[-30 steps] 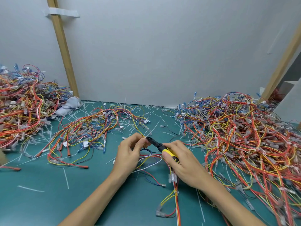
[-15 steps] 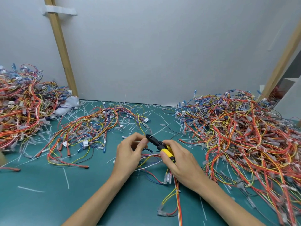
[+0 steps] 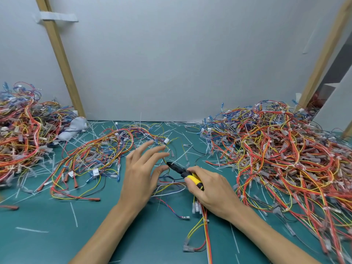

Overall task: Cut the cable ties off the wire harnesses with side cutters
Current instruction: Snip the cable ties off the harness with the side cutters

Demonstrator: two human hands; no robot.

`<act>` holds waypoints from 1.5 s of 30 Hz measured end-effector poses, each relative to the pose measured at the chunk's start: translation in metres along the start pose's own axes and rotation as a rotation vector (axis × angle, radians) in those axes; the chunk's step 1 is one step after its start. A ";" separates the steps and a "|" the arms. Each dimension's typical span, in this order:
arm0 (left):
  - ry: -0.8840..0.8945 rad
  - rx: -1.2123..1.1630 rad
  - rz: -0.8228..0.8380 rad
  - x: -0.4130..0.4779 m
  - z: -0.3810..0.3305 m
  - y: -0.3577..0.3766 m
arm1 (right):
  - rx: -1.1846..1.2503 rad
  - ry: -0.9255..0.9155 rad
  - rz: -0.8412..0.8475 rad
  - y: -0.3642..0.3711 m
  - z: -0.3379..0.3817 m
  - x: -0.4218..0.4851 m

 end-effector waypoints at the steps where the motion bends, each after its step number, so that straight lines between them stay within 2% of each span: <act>1: -0.009 -0.015 0.016 -0.001 0.000 0.001 | -0.003 0.001 -0.001 0.000 0.000 0.000; 4: -0.038 -0.013 0.019 -0.001 0.002 0.002 | -0.009 0.008 0.000 0.000 0.001 -0.001; 11: -0.157 -0.337 0.193 -0.007 0.004 0.017 | -0.039 0.000 0.032 0.002 0.003 -0.001; 17: -0.232 -0.291 0.302 -0.014 0.023 0.024 | -0.035 0.003 0.034 0.000 0.000 -0.001; 21: -0.275 -0.313 0.253 -0.015 0.023 0.023 | -0.041 -0.002 0.014 -0.003 -0.004 -0.001; 25: -0.242 -0.326 0.246 -0.013 0.014 0.025 | -0.012 0.011 0.033 -0.003 -0.011 0.001; 29: -0.307 -0.331 0.211 -0.011 0.011 0.027 | 0.018 0.027 0.043 -0.001 -0.014 0.001; 40: -0.468 -0.587 0.355 -0.013 0.017 0.038 | -0.024 0.014 0.077 -0.001 -0.012 0.004; 45: -0.505 -0.581 0.382 -0.015 0.022 0.042 | 0.001 0.032 0.053 0.003 -0.015 0.001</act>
Point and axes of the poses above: each hand's wrist, its own x-axis towards the middle knuckle, its own y-axis out of the palm, z = x × y, the point moved 6 cm from there along x, towards the middle knuckle, and after that the axes turned 4 degrees about -y, right-handed, at the moved point
